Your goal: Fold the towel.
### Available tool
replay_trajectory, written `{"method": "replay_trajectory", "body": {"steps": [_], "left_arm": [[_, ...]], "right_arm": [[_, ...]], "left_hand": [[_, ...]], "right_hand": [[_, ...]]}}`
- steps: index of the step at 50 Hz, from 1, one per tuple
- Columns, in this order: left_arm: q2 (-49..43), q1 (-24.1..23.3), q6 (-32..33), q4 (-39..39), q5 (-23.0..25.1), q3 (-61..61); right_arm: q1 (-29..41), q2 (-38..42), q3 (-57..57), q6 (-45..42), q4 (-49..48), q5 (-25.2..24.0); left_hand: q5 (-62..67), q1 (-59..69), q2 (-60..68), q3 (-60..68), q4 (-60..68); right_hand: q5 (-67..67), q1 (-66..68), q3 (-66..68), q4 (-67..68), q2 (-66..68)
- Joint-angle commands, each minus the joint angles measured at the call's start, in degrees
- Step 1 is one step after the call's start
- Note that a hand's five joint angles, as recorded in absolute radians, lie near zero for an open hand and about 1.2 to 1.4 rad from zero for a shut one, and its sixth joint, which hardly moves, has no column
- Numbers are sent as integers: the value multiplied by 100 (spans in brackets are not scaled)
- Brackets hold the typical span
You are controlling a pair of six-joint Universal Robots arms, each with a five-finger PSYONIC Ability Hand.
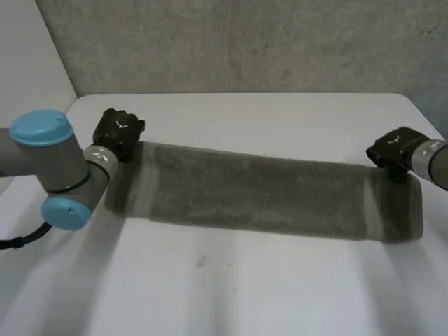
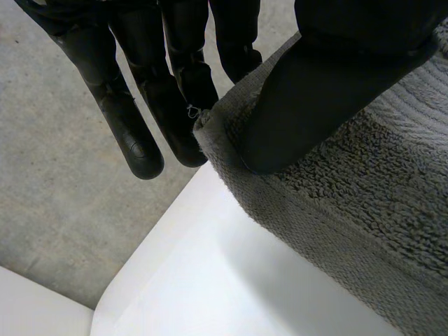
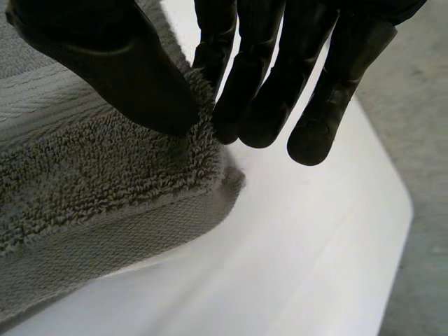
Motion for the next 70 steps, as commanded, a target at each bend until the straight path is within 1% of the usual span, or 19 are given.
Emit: {"method": "replay_trajectory", "body": {"steps": [1, 12, 13, 14, 15, 16, 17, 19, 26, 31, 34, 36, 39, 41, 46, 53, 58, 64, 70], "left_arm": [[-631, -17, 3, -381, -94, 817], [-983, -17, 30, -390, -147, 1073], [-1018, -17, 30, -390, -156, 1073], [-1045, -17, 30, -390, -156, 1073], [-1045, -17, 30, -390, -156, 1073], [-1054, -17, 30, -382, -182, 1073], [-1045, -17, 30, -382, -234, 1099], [-1019, -17, 21, -382, -296, 1099], [-746, -96, -14, -364, -402, 1108], [-280, -122, -93, -417, -428, 950], [168, -131, -304, -443, -472, 519], [458, -122, -463, -426, -481, 194], [1020, -113, -779, -364, -455, -535], [1536, -105, -1076, -233, -446, -1226], [2144, -78, -1533, 162, -428, -2220], [2733, -26, -2035, 1005, -402, -3215], [2848, 44, -2141, 1384, -419, -3461], [2849, 71, -2150, 1473, -437, -3515], [2849, 71, -2150, 1508, -428, -3611]], "right_arm": [[185, 479, -666, 15, -391, 165], [388, 1156, -1327, -12, -822, 333], [431, 1261, -1423, -12, -822, 411], [458, 1349, -1493, -12, -822, 516], [458, 1350, -1494, -12, -822, 517], [484, 1446, -1555, -12, -822, 656], [484, 1507, -1616, -12, -822, 806], [493, 1534, -1660, 6, -822, 938], [537, 1359, -1714, 313, -822, 1088], [537, 691, -1467, 1131, -831, 1036], [502, 137, -940, 1500, -858, 974], [484, -510, -215, 1666, -971, 729], [476, -830, 229, 1676, -1033, 588], [476, -1372, 1095, 1711, -1217, 334], [336, -1883, 2290, 1746, -1612, 17], [-25, -2034, 3918, 1746, -2736, -230], [-315, -2025, 4411, 1729, -3299, -265], [-526, -1832, 4553, 1711, -3732, -274], [-685, -1348, 4421, 1632, -3943, -283]], "left_hand": [[1122, 1179, 1027, 1027, 1019], [1122, 1179, 1027, 1027, 1019], [1122, 1179, 1027, 1027, 1019], [-324, -267, -419, -420, -428], [-339, -282, -434, -434, -442], [-4402, -4345, -4497, -4498, -4506], [-5625, -5568, -5720, -5721, -5729], [-5871, -5814, -5966, -5966, -5974], [-5873, -5816, -5968, -5969, -5976], [-5856, -5799, -5951, -5952, -5960], [-5856, -5799, -5951, -5952, -5960], [-5856, -5799, -5951, -5952, -5960], [-5856, -5799, -5951, -5952, -5960], [-5856, -5799, -5951, -5952, -5960], [-5857, -5800, -5952, -5952, -5960], [-5857, -5800, -5952, -5952, -5960], [-5873, -5816, -5968, -5969, -5976], [-5873, -5816, -5968, -5969, -5976], [-5873, -5816, -5968, -5969, -5976]], "right_hand": [[309, 443, 342, 344, 349], [214, 348, 247, 249, 254], [-1235, -1101, -1201, -1200, -1195], [-4697, -4562, -4663, -4661, -4657], [-4731, -4597, -4698, -4696, -4691], [-6691, -6557, -6658, -6656, -6651], [-6691, -6557, -6658, -6656, -6651], [-6691, -6557, -6658, -6656, -6651], [-6691, -6557, -6658, -6656, -6651], [-6691, -6557, -6658, -6656, -6651], [-6691, -6557, -6658, -6656, -6651], [-6691, -6557, -6658, -6656, -6651], [-6691, -6557, -6658, -6656, -6651], [-6691, -6557, -6658, -6656, -6651], [-6691, -6557, -6658, -6656, -6651], [-6583, -6448, -6549, -6547, -6543], [-6348, -6213, -6314, -6312, -6308], [-5539, -5405, -5506, -5504, -5499], [-3891, -3756, -3857, -3855, -3851]]}}
